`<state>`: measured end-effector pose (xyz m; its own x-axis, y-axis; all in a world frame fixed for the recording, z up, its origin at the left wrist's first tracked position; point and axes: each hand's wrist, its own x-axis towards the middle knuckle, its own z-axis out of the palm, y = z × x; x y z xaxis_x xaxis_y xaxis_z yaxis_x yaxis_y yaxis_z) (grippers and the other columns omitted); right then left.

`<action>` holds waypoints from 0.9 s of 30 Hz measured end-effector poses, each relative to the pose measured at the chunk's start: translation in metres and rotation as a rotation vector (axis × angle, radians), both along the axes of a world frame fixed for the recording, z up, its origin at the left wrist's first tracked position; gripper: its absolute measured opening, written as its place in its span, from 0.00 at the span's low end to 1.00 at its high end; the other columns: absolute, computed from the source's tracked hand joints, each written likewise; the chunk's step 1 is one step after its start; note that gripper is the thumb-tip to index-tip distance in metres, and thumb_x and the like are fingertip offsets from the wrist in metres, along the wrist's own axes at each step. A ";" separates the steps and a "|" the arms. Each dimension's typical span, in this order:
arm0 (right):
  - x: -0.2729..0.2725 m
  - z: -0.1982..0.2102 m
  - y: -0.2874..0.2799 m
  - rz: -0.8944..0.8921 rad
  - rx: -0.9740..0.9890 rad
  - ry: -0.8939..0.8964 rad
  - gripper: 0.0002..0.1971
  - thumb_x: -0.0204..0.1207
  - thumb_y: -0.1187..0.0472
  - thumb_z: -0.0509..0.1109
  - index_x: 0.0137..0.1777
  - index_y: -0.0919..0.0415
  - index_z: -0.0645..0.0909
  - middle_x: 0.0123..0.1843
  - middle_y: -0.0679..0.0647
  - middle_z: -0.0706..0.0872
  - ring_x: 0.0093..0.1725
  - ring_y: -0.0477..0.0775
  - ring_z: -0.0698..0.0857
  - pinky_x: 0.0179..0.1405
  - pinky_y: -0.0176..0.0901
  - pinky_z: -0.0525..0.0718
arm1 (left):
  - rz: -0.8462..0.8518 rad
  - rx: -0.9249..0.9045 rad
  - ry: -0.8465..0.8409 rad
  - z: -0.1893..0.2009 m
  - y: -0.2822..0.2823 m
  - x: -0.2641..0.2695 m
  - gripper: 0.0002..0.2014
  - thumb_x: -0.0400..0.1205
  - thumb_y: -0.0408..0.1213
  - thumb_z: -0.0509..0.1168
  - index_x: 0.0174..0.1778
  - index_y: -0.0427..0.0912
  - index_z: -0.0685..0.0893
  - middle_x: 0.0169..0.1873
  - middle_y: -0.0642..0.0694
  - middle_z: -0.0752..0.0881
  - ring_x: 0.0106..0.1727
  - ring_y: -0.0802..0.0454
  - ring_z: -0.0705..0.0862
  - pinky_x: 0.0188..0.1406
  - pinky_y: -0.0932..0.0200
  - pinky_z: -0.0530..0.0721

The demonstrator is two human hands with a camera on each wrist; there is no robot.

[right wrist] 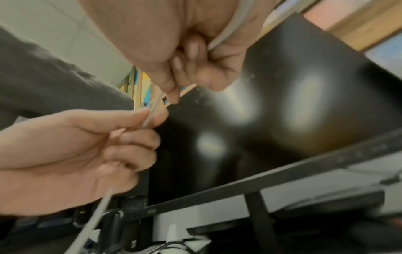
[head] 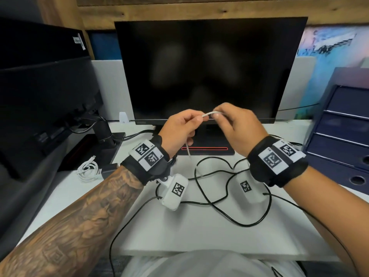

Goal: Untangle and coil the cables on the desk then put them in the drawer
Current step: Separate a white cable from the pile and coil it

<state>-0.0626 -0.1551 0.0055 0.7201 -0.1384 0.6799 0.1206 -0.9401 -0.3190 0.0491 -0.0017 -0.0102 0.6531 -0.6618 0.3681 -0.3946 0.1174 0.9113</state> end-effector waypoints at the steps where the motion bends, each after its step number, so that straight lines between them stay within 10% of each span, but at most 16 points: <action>1: -0.001 0.003 -0.005 -0.031 0.001 -0.039 0.09 0.88 0.53 0.63 0.57 0.54 0.83 0.39 0.45 0.83 0.40 0.49 0.82 0.42 0.52 0.83 | -0.020 0.028 0.053 -0.001 0.001 0.001 0.11 0.90 0.40 0.60 0.51 0.43 0.88 0.27 0.54 0.72 0.27 0.57 0.68 0.28 0.58 0.71; 13: 0.006 -0.004 -0.038 -0.130 0.172 -0.186 0.12 0.87 0.52 0.63 0.61 0.50 0.87 0.51 0.48 0.87 0.49 0.49 0.84 0.52 0.49 0.85 | -0.226 0.255 0.413 -0.002 0.004 -0.001 0.20 0.90 0.49 0.55 0.36 0.44 0.79 0.25 0.52 0.62 0.25 0.56 0.59 0.23 0.62 0.60; 18: 0.008 -0.033 -0.027 -0.131 0.042 0.137 0.13 0.87 0.50 0.64 0.63 0.49 0.86 0.46 0.52 0.85 0.48 0.57 0.84 0.49 0.51 0.83 | -0.455 -0.128 0.698 0.020 0.006 -0.005 0.14 0.86 0.39 0.52 0.39 0.41 0.78 0.25 0.52 0.64 0.25 0.57 0.61 0.28 0.61 0.59; 27: 0.007 -0.040 0.023 0.085 -0.042 0.540 0.09 0.89 0.51 0.59 0.59 0.51 0.79 0.43 0.51 0.85 0.42 0.55 0.83 0.43 0.49 0.81 | -0.176 -0.415 0.626 0.008 -0.001 0.001 0.10 0.91 0.31 0.54 0.59 0.35 0.80 0.44 0.44 0.90 0.48 0.49 0.92 0.54 0.50 0.90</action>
